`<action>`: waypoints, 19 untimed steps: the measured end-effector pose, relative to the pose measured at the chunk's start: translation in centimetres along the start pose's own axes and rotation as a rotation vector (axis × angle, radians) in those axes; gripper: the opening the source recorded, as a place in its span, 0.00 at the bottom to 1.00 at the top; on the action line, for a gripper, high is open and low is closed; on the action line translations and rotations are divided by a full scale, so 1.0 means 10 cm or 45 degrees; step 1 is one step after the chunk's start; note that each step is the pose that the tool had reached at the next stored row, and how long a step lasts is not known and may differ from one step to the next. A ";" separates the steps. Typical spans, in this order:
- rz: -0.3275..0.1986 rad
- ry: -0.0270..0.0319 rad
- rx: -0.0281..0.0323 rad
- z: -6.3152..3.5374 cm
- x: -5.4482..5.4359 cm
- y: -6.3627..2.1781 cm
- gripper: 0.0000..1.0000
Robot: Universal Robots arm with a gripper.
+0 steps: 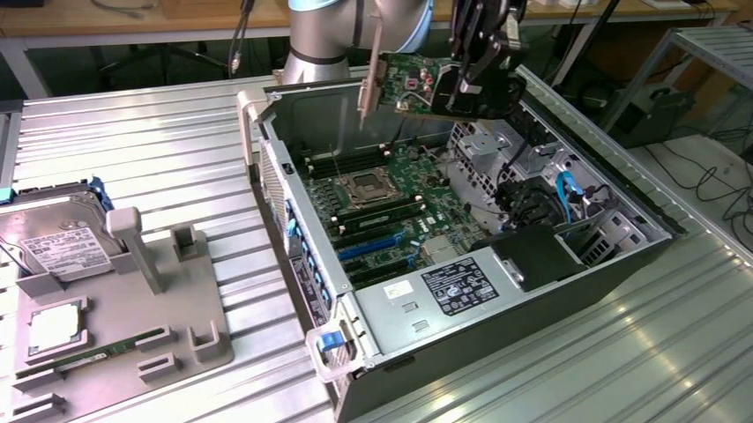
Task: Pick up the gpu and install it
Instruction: 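Insert the gpu into the slot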
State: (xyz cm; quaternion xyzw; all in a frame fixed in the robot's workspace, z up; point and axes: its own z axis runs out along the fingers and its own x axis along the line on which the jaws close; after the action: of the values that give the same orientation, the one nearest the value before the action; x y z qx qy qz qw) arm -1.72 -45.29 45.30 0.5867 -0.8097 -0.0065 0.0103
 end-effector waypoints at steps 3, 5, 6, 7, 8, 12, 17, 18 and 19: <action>-0.053 0.0012 0.0005 0.001 0.00 0.000 0.28; -0.081 0.0019 0.0007 0.001 0.00 0.000 0.28; -0.092 0.0021 0.0008 0.001 0.00 0.000 0.28; -0.096 0.0022 0.0009 0.001 0.00 0.000 0.28; -0.100 0.0023 0.0009 0.001 0.00 0.000 0.28; -0.108 0.0025 0.0010 0.001 0.00 0.000 0.28; -0.143 0.0030 0.0013 0.007 0.00 0.000 0.28; -0.157 0.0033 0.0014 0.010 0.00 -0.001 0.28; -0.175 0.0039 0.0016 0.012 0.00 -0.001 0.28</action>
State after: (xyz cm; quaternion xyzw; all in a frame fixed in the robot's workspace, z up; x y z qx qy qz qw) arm -1.72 -45.29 45.18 0.6409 -0.7675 -0.0058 0.0107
